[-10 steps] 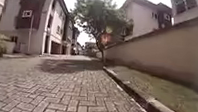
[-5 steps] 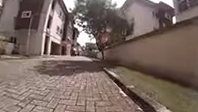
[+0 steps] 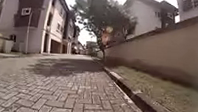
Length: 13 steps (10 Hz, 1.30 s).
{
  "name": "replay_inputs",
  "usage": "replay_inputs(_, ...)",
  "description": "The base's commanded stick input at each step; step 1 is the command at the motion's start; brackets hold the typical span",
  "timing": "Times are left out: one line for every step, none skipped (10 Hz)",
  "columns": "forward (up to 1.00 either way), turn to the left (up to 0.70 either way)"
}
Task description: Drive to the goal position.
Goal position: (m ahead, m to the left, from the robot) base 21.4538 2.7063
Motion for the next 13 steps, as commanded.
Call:
replay_inputs(0.50,0.05)
replay_inputs(0.50,0.20)
replay_inputs(0.50,0.35)
replay_inputs(0.50,0.50)
replay_inputs(0.50,0.50)
replay_inputs(0.50,0.50)
replay_inputs(0.50,0.50)
replay_inputs(0.50,0.50)
replay_inputs(0.50,0.50)
replay_inputs(0.50,0.26)
replay_inputs(0.50,0.00)
replay_inputs(0.50,0.00)
replay_inputs(0.50,0.00)
